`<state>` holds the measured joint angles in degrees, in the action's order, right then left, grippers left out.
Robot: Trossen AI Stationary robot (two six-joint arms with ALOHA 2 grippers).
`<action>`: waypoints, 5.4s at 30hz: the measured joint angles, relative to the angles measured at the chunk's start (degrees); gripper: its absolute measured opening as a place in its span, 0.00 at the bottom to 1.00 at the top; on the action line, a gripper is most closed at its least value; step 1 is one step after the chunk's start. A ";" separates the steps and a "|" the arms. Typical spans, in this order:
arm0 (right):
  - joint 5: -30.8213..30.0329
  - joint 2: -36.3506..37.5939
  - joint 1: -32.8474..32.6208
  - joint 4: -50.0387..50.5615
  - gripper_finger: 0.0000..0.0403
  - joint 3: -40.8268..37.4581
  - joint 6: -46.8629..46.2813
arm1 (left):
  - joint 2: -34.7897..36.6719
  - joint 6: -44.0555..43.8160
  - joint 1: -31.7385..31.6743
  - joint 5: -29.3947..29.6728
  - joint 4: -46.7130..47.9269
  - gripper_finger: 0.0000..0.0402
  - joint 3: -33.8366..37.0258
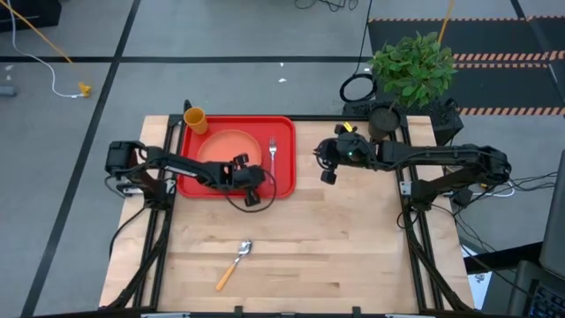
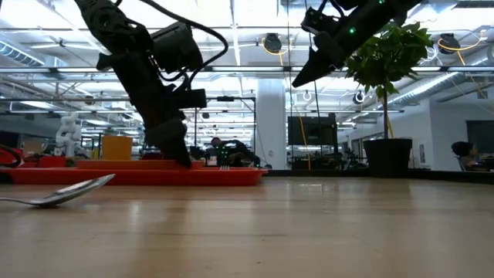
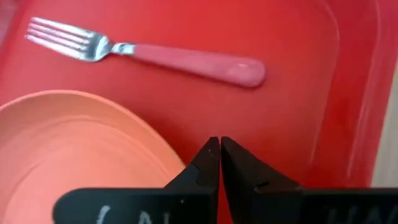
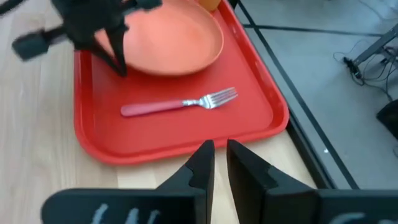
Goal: Pick and place plate/cup/fork/spoon on tray
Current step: Adjust the orange plate, then adjust the pink fork on the red serving tray, then put the orange spoon on the red serving tray to right of the pink fork
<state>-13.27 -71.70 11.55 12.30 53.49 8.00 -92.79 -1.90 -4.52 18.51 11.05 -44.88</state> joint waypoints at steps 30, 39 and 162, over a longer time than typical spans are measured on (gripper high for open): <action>5.51 -24.78 0.85 -24.13 0.08 3.11 -9.38 | 22.00 -3.69 4.81 -4.56 14.11 0.01 0.01; 6.13 -40.65 2.69 -13.82 0.00 17.75 -6.88 | 23.39 -7.73 11.87 -4.49 17.47 0.05 0.02; 10.39 -15.36 -4.67 1.65 0.01 7.20 -5.90 | 6.22 -47.67 42.76 -3.33 2.58 0.25 -0.03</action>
<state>-2.87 -87.06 6.88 13.95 60.69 2.10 -86.57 -49.57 38.24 15.18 13.63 -44.91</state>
